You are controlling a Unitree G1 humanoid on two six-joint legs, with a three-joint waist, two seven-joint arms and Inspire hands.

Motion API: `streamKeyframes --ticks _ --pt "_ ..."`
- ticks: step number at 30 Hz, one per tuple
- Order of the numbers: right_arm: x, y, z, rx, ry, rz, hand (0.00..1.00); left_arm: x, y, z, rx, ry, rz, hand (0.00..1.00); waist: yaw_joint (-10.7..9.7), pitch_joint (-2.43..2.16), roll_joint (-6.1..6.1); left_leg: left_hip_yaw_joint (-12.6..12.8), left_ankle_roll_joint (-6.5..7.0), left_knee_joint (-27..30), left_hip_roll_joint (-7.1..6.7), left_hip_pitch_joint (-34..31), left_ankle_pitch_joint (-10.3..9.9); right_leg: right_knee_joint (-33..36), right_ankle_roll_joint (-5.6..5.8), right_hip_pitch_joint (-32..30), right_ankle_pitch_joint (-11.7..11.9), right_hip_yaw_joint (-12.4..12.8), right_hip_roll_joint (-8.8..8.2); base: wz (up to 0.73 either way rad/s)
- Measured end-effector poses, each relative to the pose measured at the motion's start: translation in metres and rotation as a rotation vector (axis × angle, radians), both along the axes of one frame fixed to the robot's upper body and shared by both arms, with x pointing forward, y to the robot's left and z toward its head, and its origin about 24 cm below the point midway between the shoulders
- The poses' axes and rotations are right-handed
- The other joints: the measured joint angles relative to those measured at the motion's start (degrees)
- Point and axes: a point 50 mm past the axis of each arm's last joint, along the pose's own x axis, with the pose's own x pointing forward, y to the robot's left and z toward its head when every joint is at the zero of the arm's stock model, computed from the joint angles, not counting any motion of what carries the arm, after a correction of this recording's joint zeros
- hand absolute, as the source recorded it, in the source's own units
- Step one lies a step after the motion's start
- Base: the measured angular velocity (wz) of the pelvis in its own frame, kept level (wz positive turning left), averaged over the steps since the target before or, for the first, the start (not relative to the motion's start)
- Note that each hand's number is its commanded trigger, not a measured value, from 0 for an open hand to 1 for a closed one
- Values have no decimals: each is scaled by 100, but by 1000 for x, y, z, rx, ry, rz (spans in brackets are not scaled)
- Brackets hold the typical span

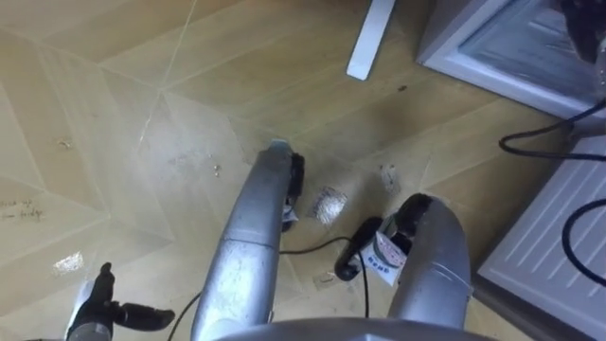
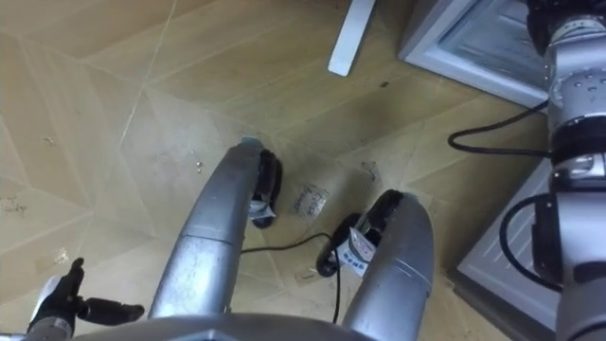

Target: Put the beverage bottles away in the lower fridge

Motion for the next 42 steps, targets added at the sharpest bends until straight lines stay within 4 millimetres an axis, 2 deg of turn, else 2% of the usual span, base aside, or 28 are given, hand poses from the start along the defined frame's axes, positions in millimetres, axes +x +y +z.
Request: streamKeyframes --ticks 2,10,15,18,21,23,25,27,29,33,34,37,39,41,42 --pt "-1 -1 0 -5 0 -17 0 0 0 0 -1 -3 -2 0 73 5 17 -5 -13 -2 0 2 2 -1 -9 -6 -8 -2 -5 -3" --pt "-1 -2 1 -6 1 -32 0 5 2 5 8 -26 -22 0 131 1 29 -33 -25 -4 1 8 9 -3 -30 -6 4 -7 -8 0" --pt "-3 -4 -2 -19 15 -32 0 -4 4 5 10 -7 -22 0 136 5 67 -20 -29 -30 -15 89 11 -35 -26 90 3 -35 -6 1" --pt "-13 -10 -18 -85 67 -12 0 -12 5 4 12 19 -17 0 208 7 91 -59 -45 -191 -10 335 20 -217 3 369 7 -111 8 8" --pt "-27 -18 -41 -225 180 73 0 -22 11 5 9 60 -22 0 235 11 78 -123 -93 -507 -9 747 51 -586 91 807 69 -199 141 5" --pt "-41 -28 -55 -314 249 142 0 -25 17 6 23 78 -24 0 290 13 64 -160 -108 -699 10 996 58 -860 100 1103 118 -306 247 2" --pt "-67 -43 -73 -434 346 225 0 -25 18 6 19 86 -18 0 338 12 59 -269 -131 -1051 12 1354 112 -1321 107 1514 272 -470 335 2" --pt "-87 -53 -87 -496 440 275 0 -26 18 5 14 92 -20 0 388 7 13 -296 -177 -1333 15 1642 148 -1658 134 1783 374 -498 437 0" --pt "-111 -60 -105 -534 547 339 0 -23 19 4 0 101 -21 0 300 8 -10 -296 -178 -1734 4 2064 203 -2098 186 2226 471 -572 526 5" --pt "-136 -66 -122 -555 665 443 0 -20 18 3 -26 101 -29 0 174 -5 15 -324 -213 -2178 32 2545 231 -2688 199 2752 636 -714 647 -3" --pt "-150 -68 -130 -556 709 481 0 -16 19 2 -30 95 -32 0 165 -9 24 -331 -215 -2289 61 2709 232 -2889 235 2949 672 -733 722 0" --pt "-178 -66 -147 -518 764 549 0 -12 17 0 -38 89 -26 0 113 -16 57 -278 -215 -2472 116 3117 232 -3295 304 3436 753 -780 835 -1" --pt "-197 -62 -159 -472 794 568 0 -7 17 -2 -44 91 -21 0 48 -46 124 -261 -214 -2628 148 3308 231 -3546 336 3668 819 -812 931 6" --pt "-221 -46 -181 -374 825 598 0 -1 15 -6 -47 89 -1 0 45 -79 167 -195 -214 -2982 230 3682 231 -3954 343 3979 979 -777 1081 -9" --pt "-226 -41 -186 -349 830 609 0 -2 13 -7 -54 92 4 0 53 -94 192 -169 -219 -3062 246 3777 234 -4055 343 4075 1019 -762 1110 -26"
